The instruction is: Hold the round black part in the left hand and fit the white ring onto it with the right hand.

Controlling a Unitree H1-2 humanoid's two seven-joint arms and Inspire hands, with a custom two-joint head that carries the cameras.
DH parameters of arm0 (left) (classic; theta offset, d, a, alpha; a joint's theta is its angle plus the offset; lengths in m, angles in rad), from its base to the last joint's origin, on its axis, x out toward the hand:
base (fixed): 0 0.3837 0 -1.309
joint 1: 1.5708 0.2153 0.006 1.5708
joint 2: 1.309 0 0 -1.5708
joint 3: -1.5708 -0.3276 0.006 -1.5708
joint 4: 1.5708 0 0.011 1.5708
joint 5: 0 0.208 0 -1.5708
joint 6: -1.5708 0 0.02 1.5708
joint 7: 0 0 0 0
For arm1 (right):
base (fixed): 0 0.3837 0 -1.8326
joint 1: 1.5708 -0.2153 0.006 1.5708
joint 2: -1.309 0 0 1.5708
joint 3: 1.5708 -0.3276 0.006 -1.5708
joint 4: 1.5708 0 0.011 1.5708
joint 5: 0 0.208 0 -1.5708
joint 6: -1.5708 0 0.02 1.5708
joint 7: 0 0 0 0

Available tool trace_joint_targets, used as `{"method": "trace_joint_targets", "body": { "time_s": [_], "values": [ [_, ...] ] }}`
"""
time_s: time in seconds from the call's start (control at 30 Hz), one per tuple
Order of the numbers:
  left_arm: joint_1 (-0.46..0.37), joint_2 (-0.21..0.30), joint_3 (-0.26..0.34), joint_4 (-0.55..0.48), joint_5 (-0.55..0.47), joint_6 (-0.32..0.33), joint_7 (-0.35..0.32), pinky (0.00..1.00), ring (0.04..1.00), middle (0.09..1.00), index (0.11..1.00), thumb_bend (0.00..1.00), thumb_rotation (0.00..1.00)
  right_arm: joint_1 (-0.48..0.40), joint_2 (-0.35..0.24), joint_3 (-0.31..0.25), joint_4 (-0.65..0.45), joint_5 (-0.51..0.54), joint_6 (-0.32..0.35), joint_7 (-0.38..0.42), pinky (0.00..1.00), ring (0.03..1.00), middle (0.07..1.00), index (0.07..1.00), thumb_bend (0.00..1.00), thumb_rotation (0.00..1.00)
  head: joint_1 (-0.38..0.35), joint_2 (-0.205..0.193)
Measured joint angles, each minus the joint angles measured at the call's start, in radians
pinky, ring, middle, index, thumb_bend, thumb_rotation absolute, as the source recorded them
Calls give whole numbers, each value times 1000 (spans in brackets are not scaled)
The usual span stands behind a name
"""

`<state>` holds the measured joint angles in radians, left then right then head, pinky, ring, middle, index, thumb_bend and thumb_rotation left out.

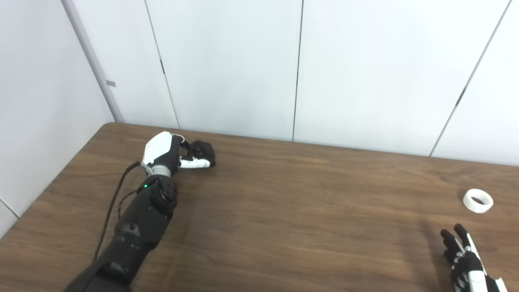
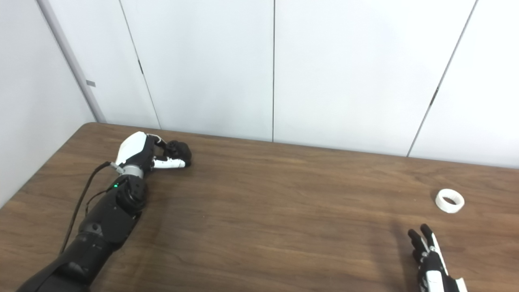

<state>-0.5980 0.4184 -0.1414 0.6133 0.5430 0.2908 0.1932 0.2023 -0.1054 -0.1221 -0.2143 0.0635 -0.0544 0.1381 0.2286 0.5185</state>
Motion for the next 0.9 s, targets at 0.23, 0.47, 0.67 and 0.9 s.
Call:
{"method": "trace_joint_targets", "body": {
  "time_s": [0.23, 0.47, 0.67, 0.9],
  "values": [
    [14, 29, -26, -32, 32, 3, 2, 1000, 889, 763, 483, 523, 47, 0, 0, 0, 0, -2, -1, 0, 1000, 983, 942, 985, 470, 1000, 2, 0],
    [64, 54, -68, -132, 104, -8, 3, 1000, 867, 750, 482, 524, 48, 0, 0, 3, 0, -9, -5, -1, 1000, 978, 939, 985, 439, 1000, -14, 5],
    [152, 51, -74, -333, 136, 3, -27, 1000, 867, 748, 482, 524, 48, -1, 0, 5, 1, -16, -7, -5, 1000, 977, 939, 977, 458, 1000, -25, 6],
    [262, -5, -77, -563, 148, 50, -108, 1000, 854, 750, 484, 524, 50, -2, 0, 11, 2, -29, -8, -16, 1000, 970, 924, 967, 459, 1000, -44, 12]
  ]
}}
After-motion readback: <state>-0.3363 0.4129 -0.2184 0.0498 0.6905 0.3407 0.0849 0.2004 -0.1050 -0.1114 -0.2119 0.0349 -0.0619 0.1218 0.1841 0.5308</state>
